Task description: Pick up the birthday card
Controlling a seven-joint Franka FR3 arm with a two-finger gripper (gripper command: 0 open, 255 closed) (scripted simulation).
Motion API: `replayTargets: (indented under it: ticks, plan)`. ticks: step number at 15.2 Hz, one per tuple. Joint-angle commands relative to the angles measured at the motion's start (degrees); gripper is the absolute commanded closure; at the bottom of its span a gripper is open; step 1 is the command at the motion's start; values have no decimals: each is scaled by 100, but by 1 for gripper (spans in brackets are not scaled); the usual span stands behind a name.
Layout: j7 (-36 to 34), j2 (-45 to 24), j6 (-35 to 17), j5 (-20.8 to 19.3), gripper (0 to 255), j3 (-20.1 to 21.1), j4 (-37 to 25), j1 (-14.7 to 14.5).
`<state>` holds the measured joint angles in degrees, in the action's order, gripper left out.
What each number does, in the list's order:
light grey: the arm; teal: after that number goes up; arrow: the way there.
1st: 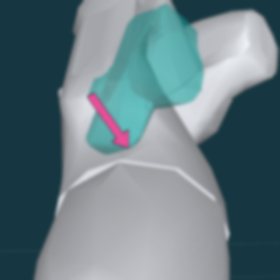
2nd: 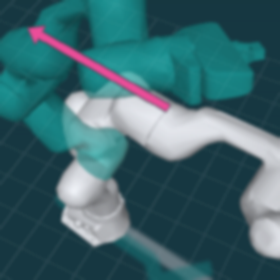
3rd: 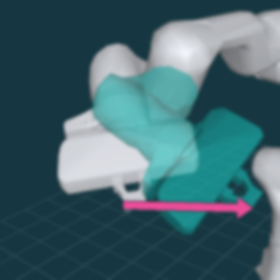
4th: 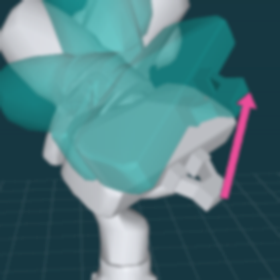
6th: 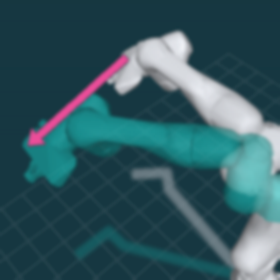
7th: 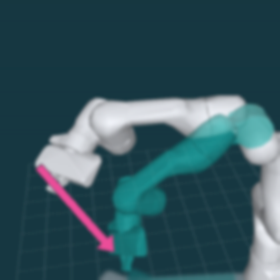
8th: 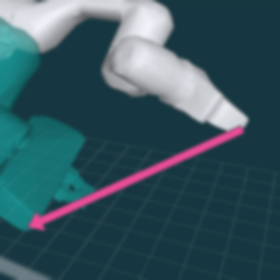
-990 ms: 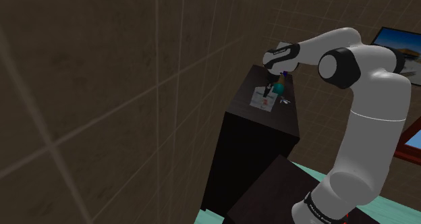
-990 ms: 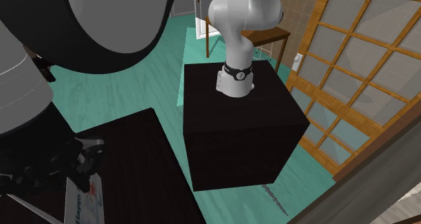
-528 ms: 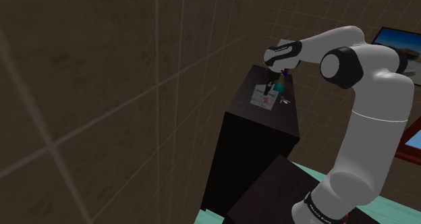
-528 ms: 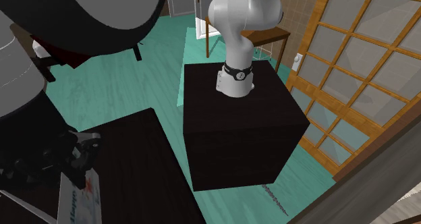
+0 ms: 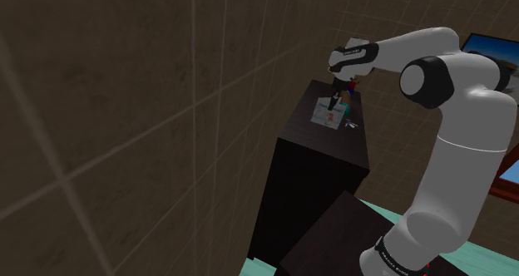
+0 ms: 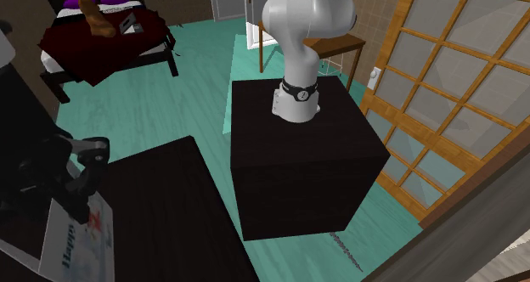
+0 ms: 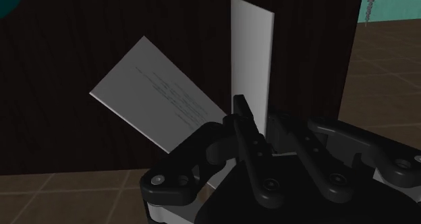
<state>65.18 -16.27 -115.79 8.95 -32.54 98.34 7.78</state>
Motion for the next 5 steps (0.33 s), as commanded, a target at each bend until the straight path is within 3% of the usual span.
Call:
replayTargets:
  ticks: [1, 5]
  plan:
    - [-23, 57, 147, -39, 255, -14, -100, -8]
    - [-40, 91, 300, -65, 255, -24, -224, -9]
